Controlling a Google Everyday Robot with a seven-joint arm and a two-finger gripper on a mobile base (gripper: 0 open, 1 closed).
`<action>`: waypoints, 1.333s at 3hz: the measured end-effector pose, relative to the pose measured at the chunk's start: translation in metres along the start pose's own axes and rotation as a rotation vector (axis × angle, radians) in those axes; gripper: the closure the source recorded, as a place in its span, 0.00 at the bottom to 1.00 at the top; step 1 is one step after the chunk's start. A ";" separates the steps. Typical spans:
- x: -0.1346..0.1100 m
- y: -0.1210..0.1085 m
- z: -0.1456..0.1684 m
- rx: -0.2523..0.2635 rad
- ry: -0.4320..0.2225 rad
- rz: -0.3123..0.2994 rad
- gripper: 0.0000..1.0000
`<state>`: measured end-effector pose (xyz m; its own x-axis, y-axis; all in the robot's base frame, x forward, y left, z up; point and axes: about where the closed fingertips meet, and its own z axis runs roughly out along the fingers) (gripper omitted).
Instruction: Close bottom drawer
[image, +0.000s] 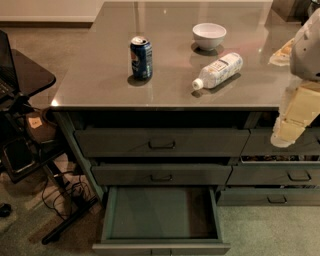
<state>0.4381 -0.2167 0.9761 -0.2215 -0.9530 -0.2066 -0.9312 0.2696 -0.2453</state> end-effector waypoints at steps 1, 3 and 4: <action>0.001 0.000 0.000 0.010 -0.005 -0.004 0.00; 0.050 0.029 0.091 -0.057 -0.098 -0.005 0.00; 0.085 0.061 0.182 -0.146 -0.168 0.041 0.00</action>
Offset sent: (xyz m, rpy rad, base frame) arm -0.0156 -0.0334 -0.0947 0.0781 0.0013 0.0581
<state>0.4146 -0.2563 0.7713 -0.2197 -0.9022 -0.3713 -0.9572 0.2728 -0.0964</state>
